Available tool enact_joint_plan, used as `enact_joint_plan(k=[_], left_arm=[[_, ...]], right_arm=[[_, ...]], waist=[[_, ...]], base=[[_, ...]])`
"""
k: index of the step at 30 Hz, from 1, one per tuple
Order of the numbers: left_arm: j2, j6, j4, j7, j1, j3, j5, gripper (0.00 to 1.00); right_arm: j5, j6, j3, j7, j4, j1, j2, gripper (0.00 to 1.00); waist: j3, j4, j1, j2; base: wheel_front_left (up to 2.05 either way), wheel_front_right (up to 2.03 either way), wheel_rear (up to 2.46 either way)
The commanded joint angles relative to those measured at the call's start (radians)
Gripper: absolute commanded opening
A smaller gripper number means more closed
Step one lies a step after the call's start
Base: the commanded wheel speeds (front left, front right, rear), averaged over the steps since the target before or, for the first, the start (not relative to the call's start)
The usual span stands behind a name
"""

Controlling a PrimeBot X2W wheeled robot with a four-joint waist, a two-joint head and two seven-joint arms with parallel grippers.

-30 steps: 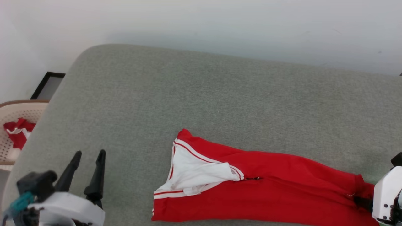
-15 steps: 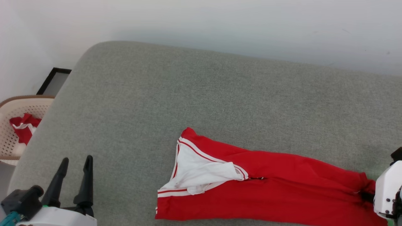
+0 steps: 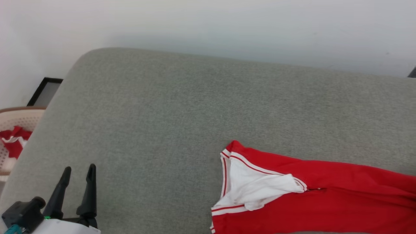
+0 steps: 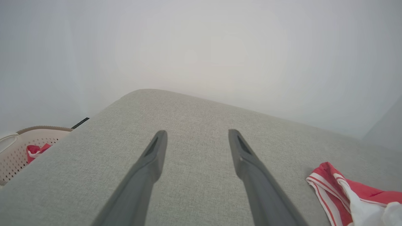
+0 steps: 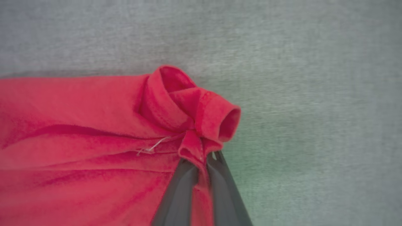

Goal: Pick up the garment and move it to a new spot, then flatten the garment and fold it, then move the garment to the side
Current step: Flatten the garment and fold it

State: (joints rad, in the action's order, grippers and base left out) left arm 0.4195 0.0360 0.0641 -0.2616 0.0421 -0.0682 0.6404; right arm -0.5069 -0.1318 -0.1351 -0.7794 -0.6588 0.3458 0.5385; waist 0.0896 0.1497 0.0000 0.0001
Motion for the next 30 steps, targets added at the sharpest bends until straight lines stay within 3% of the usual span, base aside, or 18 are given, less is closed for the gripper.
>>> enact_joint_plan(k=[1,7,13,22,30], left_arm=[[-0.007,0.008,0.006,-0.004,0.011,0.007,-0.011,1.00],[-0.019,0.017,0.019,-0.004,0.029,0.022,-0.018,1.00],[-0.033,0.017,0.024,-0.004,0.057,0.040,-0.017,1.00],[-0.051,0.027,0.030,-0.004,0.061,0.035,-0.025,1.00],[-0.066,0.045,0.056,0.001,0.006,-0.013,-0.036,1.00]], right_arm=[[0.016,0.002,-0.005,0.007,-0.011,0.011,0.010,0.00],[-0.002,0.002,0.057,-0.014,0.044,-0.004,0.021,0.00],[-0.113,0.002,0.134,-0.083,0.248,-0.054,-0.007,0.00],[-0.227,0.002,0.202,-0.185,0.571,-0.101,-0.197,0.00],[-0.203,0.002,0.350,-0.133,0.546,-0.039,-0.368,0.00]], waist=[[-0.011,-0.016,0.0000,-0.0001],[-0.031,-0.043,0.0000,-0.0001],[-0.062,-0.068,0.0000,-0.0001],[-0.081,-0.048,0.0000,-0.0001],[-0.074,0.033,0.0000,-0.0001]], base=[[0.00,0.00,0.00],[0.00,0.00,0.00],[0.00,0.00,0.00],[0.00,0.00,0.00],[0.00,0.00,0.00]])
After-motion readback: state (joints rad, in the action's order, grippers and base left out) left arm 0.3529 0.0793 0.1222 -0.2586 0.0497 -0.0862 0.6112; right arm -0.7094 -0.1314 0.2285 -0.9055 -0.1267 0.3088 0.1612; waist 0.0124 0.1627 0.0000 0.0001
